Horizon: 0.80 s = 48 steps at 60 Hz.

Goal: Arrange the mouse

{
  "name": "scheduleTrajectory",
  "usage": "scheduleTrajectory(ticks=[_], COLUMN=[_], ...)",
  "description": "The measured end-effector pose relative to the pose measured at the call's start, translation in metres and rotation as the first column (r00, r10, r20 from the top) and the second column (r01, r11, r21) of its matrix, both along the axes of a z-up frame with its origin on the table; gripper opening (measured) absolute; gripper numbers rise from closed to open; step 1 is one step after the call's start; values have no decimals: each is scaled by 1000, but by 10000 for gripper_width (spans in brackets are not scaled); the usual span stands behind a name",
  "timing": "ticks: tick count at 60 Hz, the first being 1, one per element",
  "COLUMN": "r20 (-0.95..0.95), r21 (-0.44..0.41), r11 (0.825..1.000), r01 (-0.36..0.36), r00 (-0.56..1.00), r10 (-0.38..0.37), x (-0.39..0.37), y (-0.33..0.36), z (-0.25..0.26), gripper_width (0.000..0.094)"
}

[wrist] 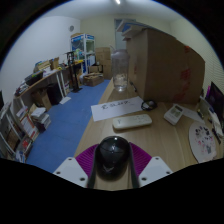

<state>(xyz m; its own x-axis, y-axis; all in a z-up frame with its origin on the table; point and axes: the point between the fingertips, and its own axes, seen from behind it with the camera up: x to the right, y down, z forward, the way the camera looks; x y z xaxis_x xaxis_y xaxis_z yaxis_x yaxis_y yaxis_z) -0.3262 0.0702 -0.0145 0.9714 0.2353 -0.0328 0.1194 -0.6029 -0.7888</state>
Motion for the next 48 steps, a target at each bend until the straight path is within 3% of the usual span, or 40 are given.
scheduleTrajectory(ticks=[9,15,21,28,32,38,43,48], r20=[-53,-45,-50,-29,21,23,0,23], r21=[-37,89,226,314,309,208,103,55], r11=[996,981,958,946,951,976,990,995], r01=[-83,-170,-176,-84,-23,66,96,87], r00=[995,984,980,995,1000,997,995,996], r10=[81,175,192,98,17,-72,-97,-88], x=[-13,-8,36,148,220,306,342,357], y=[-16,-23,-10,16,36,48,47,43], z=[12,81,167,212,202,140,80,45], gripper_width=[403,405,402,400,401,400,398,405])
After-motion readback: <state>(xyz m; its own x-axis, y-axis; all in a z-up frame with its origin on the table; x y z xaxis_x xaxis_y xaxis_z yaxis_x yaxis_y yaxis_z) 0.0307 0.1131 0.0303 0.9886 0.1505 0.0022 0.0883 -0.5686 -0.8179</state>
